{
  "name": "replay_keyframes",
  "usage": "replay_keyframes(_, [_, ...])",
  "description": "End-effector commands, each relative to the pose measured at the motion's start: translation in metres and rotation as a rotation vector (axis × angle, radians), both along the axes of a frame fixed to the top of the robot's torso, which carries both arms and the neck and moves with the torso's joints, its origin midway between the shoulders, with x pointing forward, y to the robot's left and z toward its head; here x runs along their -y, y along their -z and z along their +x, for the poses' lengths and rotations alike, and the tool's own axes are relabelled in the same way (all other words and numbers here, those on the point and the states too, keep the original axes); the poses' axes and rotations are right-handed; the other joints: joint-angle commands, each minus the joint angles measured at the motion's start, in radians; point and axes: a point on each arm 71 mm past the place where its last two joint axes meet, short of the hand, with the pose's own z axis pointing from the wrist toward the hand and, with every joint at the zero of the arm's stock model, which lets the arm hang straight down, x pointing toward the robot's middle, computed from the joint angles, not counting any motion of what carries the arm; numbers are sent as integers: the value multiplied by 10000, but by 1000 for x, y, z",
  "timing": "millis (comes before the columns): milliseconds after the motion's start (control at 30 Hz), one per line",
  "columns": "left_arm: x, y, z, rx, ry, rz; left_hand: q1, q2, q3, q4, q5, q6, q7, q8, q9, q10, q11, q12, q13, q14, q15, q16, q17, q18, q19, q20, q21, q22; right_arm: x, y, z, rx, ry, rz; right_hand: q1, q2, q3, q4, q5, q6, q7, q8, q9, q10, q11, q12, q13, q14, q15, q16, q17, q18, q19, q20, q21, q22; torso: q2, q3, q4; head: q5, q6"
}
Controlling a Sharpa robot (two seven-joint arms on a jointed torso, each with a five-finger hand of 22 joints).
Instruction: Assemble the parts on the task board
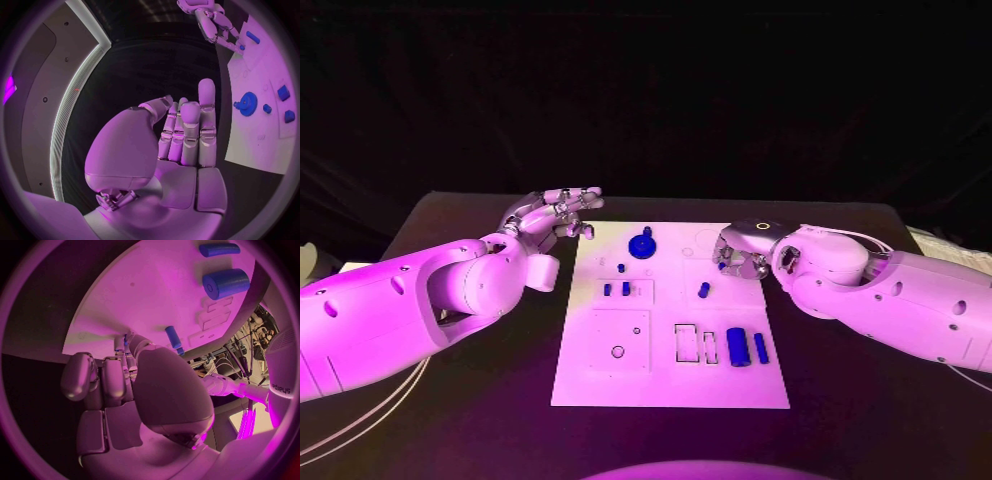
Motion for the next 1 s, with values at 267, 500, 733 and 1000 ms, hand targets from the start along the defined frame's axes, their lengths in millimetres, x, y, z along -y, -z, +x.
replay_keyframes(267, [2,-1,-1,-9,78,-188,32,79,-73,-30,17,1,-38,50,9,33,11,70,8,-79,-9,-43,-27,111,-42,-14,-60,-22,-3,8,-2,-479,-288,-298,-62,237,526,-262,-69,516,-109,144,113,519,-108,93,-67,501,-148,210,157,85,128,-89,102,216,-2,0,-18,13,-36])
replay_keyframes(500, [2,-1,-1,-45,93,-177,52,84,-91,-55,19,-17,-33,56,6,12,14,83,6,-83,-9,-37,-33,110,-39,-16,-69,-29,-4,10,-2,-542,-248,-551,-58,303,778,-609,-70,809,-143,236,216,912,-182,135,-40,519,-203,180,48,21,279,-159,336,563,-16,-3,-5,-10,-79])
replay_keyframes(733, [3,-1,-2,-76,131,-179,82,85,-119,-93,20,-44,-25,65,3,-19,21,101,3,-98,-7,-40,-62,108,-35,-18,-80,-39,-3,4,-2,206,-36,-320,-114,344,1042,-847,-78,836,-108,197,263,1043,-163,55,-49,531,-205,251,74,-4,332,-179,432,691,-16,4,-19,-41,-79])
replay_keyframes(1000, [3,0,-1,-100,155,-178,83,89,-144,-105,19,-69,-13,69,0,-47,31,111,0,-112,-1,-45,-87,105,-34,-17,-89,-46,-4,-10,-4,930,-11,269,-172,308,1121,-912,-83,827,-81,171,276,1049,-140,8,-59,533,-195,281,90,-13,348,-176,463,734,-30,-2,-13,-80,-51])
